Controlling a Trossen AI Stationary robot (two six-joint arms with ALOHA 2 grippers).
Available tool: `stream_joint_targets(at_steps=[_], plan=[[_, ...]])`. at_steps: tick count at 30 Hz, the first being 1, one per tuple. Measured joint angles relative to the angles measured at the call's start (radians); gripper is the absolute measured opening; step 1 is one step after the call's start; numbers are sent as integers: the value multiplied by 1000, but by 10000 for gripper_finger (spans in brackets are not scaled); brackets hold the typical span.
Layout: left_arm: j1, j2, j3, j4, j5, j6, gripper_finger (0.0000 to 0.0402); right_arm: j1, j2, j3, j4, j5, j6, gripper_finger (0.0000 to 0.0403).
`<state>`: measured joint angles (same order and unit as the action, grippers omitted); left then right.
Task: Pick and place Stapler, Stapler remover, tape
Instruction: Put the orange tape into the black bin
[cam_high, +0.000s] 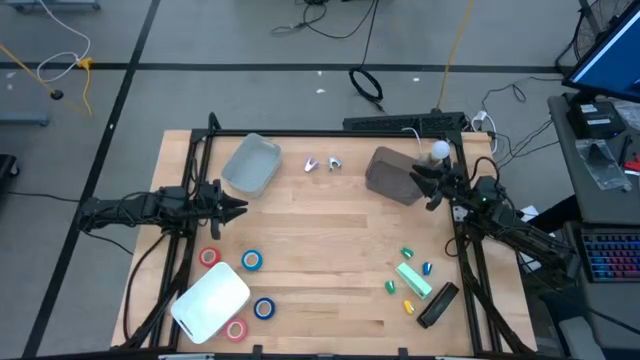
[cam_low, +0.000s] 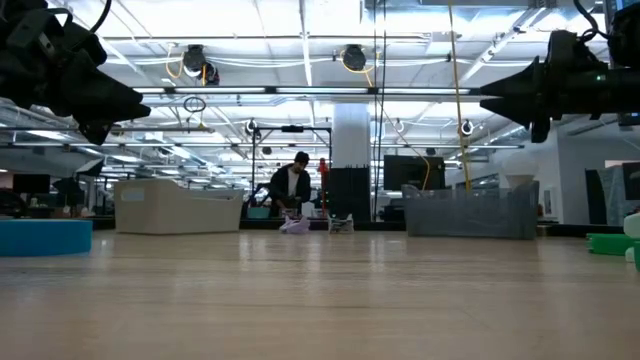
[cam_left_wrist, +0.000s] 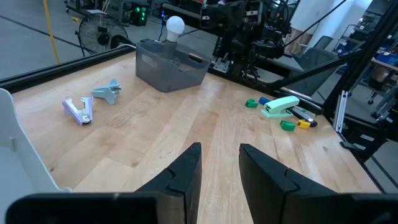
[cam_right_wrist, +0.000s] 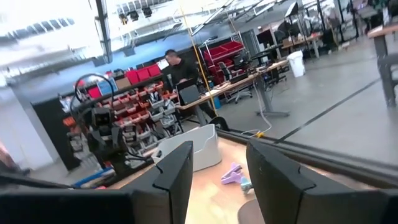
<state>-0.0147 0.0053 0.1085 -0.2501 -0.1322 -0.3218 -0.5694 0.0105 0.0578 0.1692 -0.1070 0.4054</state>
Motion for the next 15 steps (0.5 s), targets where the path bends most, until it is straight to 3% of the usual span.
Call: stream_joint_targets(at_steps=[6, 15], plan=[[0, 0, 0, 27, 0, -4, 108, 0, 0, 0, 0, 0, 150, 141], [0, 0, 0, 113, 0, -141, 108, 0, 0, 0, 2, -26, 245, 141]])
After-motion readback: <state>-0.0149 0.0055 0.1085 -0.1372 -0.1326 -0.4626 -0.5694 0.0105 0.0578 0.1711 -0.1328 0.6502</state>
